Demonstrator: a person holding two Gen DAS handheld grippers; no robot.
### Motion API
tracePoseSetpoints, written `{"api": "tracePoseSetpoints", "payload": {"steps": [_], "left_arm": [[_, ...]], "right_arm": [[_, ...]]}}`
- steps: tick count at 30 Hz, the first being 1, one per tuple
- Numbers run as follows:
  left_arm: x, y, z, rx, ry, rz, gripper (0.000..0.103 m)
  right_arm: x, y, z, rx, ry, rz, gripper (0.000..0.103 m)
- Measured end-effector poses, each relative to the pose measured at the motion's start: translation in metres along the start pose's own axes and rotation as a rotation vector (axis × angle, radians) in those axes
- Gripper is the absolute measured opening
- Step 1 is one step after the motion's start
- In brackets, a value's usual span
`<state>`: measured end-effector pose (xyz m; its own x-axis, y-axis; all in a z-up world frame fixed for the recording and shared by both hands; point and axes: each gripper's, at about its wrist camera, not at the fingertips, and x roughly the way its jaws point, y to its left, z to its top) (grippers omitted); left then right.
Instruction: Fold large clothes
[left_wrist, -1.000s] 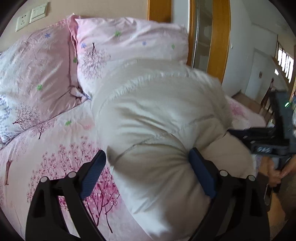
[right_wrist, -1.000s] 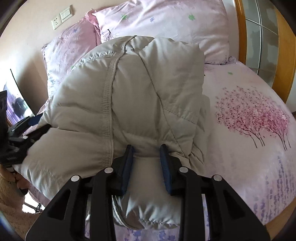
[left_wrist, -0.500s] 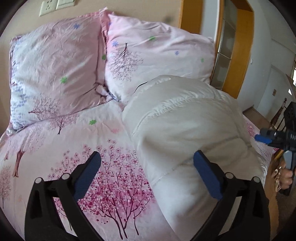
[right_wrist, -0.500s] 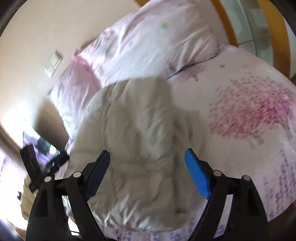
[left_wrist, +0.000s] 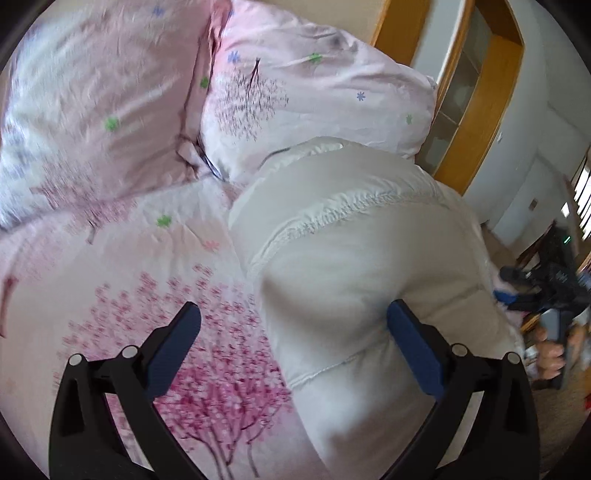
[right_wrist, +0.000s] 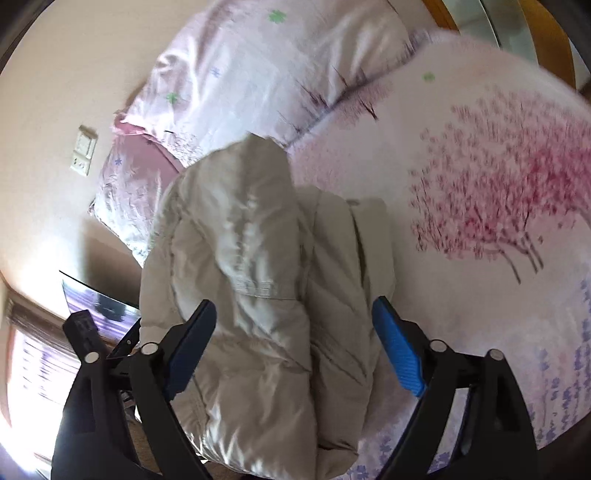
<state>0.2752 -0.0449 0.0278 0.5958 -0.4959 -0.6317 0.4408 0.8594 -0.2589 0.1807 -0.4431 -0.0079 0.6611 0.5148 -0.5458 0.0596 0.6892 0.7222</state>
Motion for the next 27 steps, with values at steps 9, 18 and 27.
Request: {"api": "tracePoseSetpoints", "payload": {"steps": [9, 18, 27], "left_arm": [[0.030, 0.024, 0.001, -0.195, 0.094, -0.255, 0.101], [0.046, 0.023, 0.006, -0.225, 0.136, -0.343, 0.101], [0.050, 0.032, 0.001, -0.238, 0.154, -0.399, 0.101]], "right_arm": [[0.034, -0.018, 0.016, 0.047, 0.190, 0.096, 0.095], [0.063, -0.016, 0.023, 0.005, 0.347, 0.179, 0.102], [0.078, -0.011, 0.020, -0.068, 0.430, 0.254, 0.102]]}}
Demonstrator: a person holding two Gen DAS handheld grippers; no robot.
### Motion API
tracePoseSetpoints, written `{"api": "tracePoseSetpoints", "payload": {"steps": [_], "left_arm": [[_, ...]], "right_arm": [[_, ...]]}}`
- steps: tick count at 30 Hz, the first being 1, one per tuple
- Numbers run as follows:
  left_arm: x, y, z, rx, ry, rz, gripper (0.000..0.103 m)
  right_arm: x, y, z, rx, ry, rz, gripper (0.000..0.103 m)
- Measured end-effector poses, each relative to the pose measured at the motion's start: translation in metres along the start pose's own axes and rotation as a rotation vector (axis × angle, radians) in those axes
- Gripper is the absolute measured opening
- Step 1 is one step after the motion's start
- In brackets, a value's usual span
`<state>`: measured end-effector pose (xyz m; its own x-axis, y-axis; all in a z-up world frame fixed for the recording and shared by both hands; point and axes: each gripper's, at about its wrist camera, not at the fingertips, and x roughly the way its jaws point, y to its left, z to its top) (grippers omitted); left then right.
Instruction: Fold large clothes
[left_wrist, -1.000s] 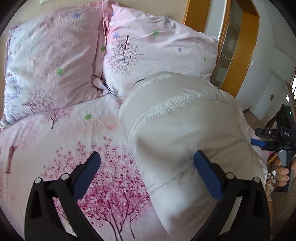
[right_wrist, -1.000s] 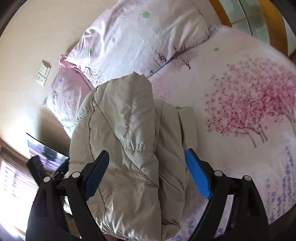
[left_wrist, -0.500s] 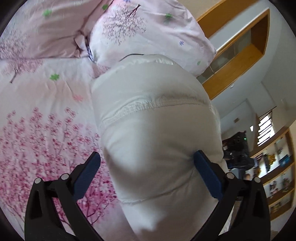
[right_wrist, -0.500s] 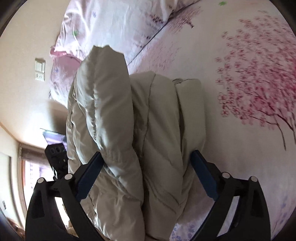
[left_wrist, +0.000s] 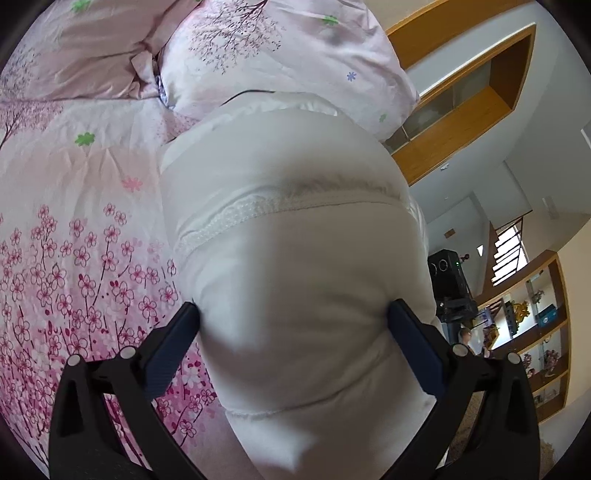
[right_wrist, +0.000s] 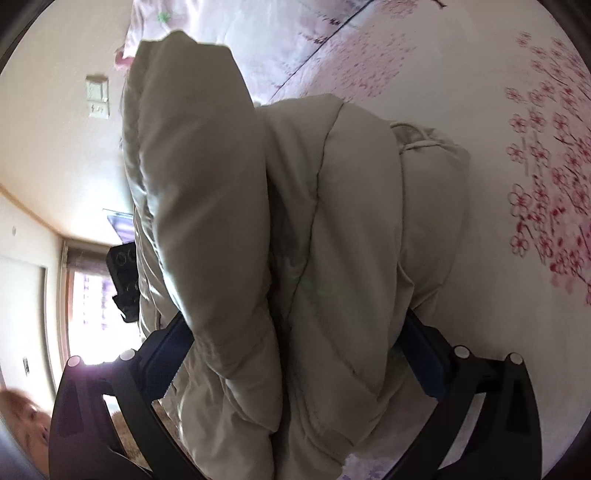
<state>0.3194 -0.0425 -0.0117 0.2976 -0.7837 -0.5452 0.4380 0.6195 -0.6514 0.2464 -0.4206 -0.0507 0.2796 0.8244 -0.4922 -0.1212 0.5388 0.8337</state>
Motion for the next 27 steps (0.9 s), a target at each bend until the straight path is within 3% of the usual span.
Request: {"api": "tracePoseSetpoints", "payload": {"steps": [7, 9, 13, 16, 21, 27], "left_arm": [[0.007, 0.011, 0.003, -0.099, 0.062, -0.053, 0.101], [0.009, 0.015, 0.003, -0.125, 0.050, -0.080, 0.100], [0.002, 0.013, 0.000, -0.118, 0.015, -0.094, 0.077], [-0.006, 0.008, 0.000, -0.077, 0.007, -0.091, 0.067], [-0.021, 0.006, 0.007, -0.039, -0.039, -0.095, 0.061], [-0.063, 0.018, 0.025, -0.016, -0.155, -0.056, 0.059]], "right_arm": [[0.011, 0.009, -0.002, -0.032, -0.009, 0.017, 0.101], [0.018, 0.010, -0.006, -0.035, -0.018, 0.059, 0.089], [0.015, 0.013, -0.019, -0.046, -0.086, 0.131, 0.060], [0.009, 0.020, -0.027, -0.064, -0.124, 0.158, 0.047], [0.013, 0.033, -0.024, -0.081, -0.143, 0.194, 0.039], [0.033, 0.085, 0.018, -0.159, -0.110, 0.158, 0.038]]}}
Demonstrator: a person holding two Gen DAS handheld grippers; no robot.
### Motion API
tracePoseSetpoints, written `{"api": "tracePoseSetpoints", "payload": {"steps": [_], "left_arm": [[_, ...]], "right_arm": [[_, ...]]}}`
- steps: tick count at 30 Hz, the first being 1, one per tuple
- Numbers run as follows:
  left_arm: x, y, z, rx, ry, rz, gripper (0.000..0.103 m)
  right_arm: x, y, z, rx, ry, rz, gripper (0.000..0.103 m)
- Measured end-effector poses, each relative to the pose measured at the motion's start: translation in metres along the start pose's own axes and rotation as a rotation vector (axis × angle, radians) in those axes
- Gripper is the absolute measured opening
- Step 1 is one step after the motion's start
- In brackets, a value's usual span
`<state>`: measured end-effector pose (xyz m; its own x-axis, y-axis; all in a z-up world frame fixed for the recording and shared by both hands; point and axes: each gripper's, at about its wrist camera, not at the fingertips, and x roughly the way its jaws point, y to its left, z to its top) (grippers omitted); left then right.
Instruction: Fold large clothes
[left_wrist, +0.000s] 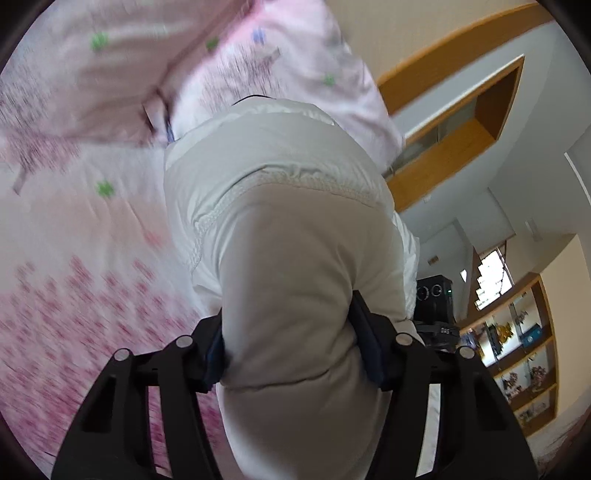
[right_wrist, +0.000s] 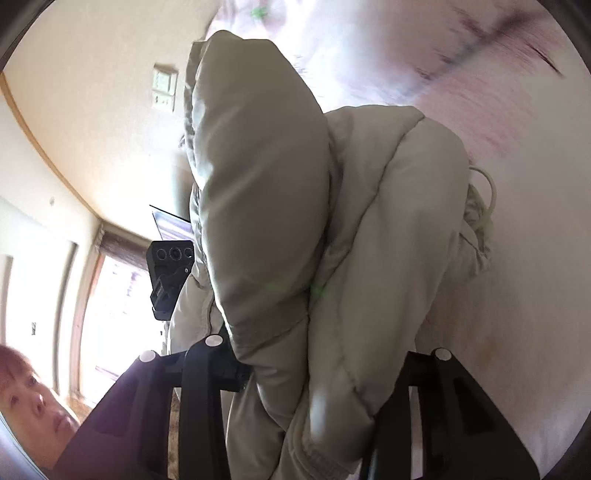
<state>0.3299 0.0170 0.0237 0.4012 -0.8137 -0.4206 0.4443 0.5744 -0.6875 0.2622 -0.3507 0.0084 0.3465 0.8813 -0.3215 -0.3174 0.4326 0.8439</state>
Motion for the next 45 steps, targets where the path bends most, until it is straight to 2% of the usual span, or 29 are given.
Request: {"api": "tracePoseSetpoints", "payload": {"steps": [3, 8, 12, 16, 19, 22, 25, 28, 30, 32, 34, 35, 38, 40, 41, 44, 45], "left_arm": [[-0.026, 0.013, 0.013, -0.003, -0.068, 0.036, 0.059], [-0.061, 0.051, 0.025, -0.053, -0.130, 0.120, 0.060], [-0.073, 0.083, 0.032, -0.087, -0.130, 0.178, 0.060], [-0.066, 0.104, 0.026, -0.114, -0.109, 0.180, 0.064], [-0.060, 0.101, 0.023, -0.065, -0.091, 0.210, 0.069], [-0.049, 0.099, 0.023, -0.037, -0.081, 0.235, 0.076], [-0.050, 0.094, 0.022, -0.024, -0.090, 0.260, 0.076], [-0.063, 0.060, 0.024, 0.074, -0.159, 0.385, 0.074], [-0.075, 0.032, 0.018, 0.152, -0.215, 0.408, 0.075], [-0.081, 0.001, 0.007, 0.235, -0.237, 0.421, 0.077], [-0.071, -0.031, -0.006, 0.324, -0.208, 0.445, 0.080], [-0.061, -0.043, -0.015, 0.355, -0.167, 0.457, 0.080], [-0.033, -0.046, -0.031, 0.353, -0.049, 0.454, 0.080], [-0.020, -0.045, -0.040, 0.401, -0.048, 0.524, 0.080], [-0.017, -0.045, -0.041, 0.407, -0.051, 0.530, 0.081], [-0.015, -0.039, -0.038, 0.382, -0.058, 0.501, 0.082], [-0.013, -0.038, -0.038, 0.382, -0.060, 0.499, 0.082]], "right_arm": [[0.029, 0.027, 0.025, -0.061, 0.037, -0.034, 0.038], [0.088, 0.045, 0.054, -0.095, 0.100, -0.063, 0.037], [0.126, 0.038, 0.063, -0.077, 0.131, -0.076, 0.037], [0.139, 0.020, 0.063, 0.003, 0.149, -0.091, 0.045], [0.138, 0.013, 0.050, 0.041, 0.167, -0.152, 0.053], [0.136, 0.000, 0.045, 0.083, 0.169, -0.150, 0.055], [0.138, -0.003, 0.040, 0.087, 0.151, -0.155, 0.055], [0.131, 0.001, 0.034, 0.071, 0.141, -0.189, 0.056], [0.135, 0.004, 0.030, 0.067, 0.135, -0.194, 0.056], [0.135, 0.005, 0.024, 0.061, 0.127, -0.200, 0.058], [0.136, 0.006, 0.024, 0.053, 0.113, -0.217, 0.063], [0.135, 0.007, 0.023, 0.049, 0.105, -0.226, 0.064], [0.131, 0.023, 0.022, -0.006, 0.074, -0.295, 0.068], [0.119, 0.046, 0.019, -0.085, 0.040, -0.393, 0.068], [0.113, 0.056, 0.018, -0.119, 0.019, -0.428, 0.068], [0.077, 0.097, 0.015, -0.252, -0.147, -0.564, 0.068], [0.062, 0.115, 0.013, -0.300, -0.231, -0.595, 0.067]]}}
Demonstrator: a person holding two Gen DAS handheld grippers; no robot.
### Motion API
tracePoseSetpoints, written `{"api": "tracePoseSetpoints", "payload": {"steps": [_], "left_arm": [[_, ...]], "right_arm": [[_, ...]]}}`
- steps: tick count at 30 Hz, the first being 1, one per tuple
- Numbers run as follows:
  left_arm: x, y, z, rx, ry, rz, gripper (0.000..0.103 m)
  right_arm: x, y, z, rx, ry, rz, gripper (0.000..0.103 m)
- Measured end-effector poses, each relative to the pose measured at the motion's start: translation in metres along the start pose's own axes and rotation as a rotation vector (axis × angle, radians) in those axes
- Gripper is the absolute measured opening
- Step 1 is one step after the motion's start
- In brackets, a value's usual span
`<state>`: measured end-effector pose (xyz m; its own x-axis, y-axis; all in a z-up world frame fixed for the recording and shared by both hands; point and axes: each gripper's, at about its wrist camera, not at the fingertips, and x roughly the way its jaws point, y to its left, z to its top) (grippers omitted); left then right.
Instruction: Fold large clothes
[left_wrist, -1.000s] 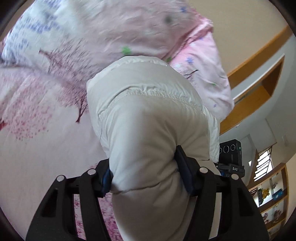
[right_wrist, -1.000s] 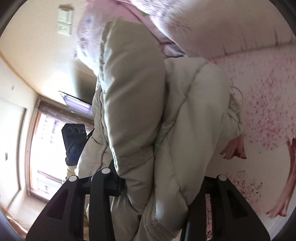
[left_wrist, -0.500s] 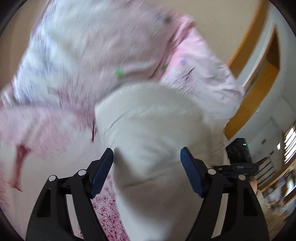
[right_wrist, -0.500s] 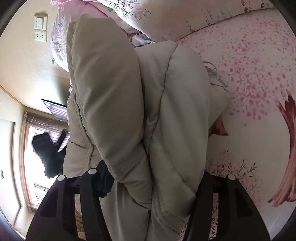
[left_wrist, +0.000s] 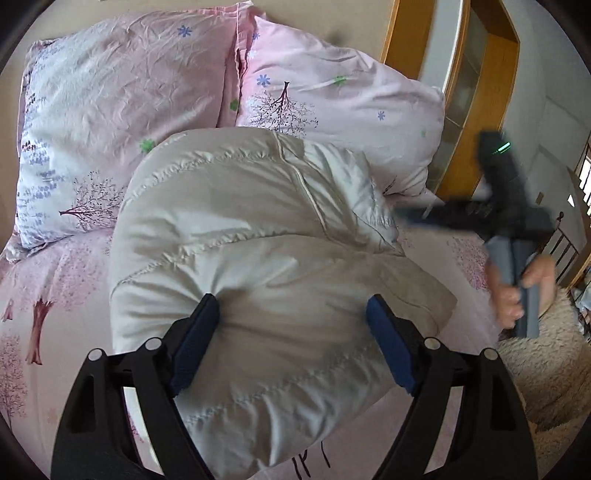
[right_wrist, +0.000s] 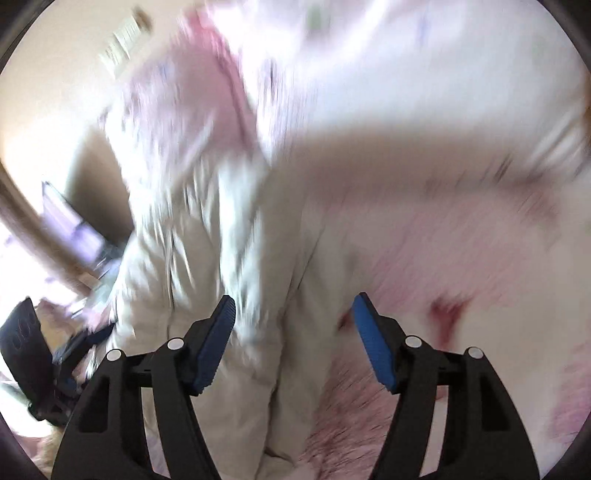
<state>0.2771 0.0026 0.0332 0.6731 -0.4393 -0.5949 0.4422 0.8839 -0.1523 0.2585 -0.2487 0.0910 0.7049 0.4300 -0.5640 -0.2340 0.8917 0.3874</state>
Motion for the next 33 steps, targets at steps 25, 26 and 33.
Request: {"api": "tracePoseSetpoints", "payload": {"steps": [25, 26, 33], "left_arm": [[-0.053, 0.000, 0.003, 0.059, -0.174, 0.172, 0.091], [-0.052, 0.007, 0.004, 0.058, -0.167, 0.212, 0.091], [-0.005, 0.031, -0.009, 0.036, 0.005, 0.188, 0.092]], "right_arm": [[0.121, 0.029, 0.007, -0.132, 0.323, -0.146, 0.027], [0.120, 0.027, 0.007, -0.130, 0.320, -0.144, 0.027], [0.074, 0.049, -0.013, -0.217, 0.134, -0.206, 0.029]]}}
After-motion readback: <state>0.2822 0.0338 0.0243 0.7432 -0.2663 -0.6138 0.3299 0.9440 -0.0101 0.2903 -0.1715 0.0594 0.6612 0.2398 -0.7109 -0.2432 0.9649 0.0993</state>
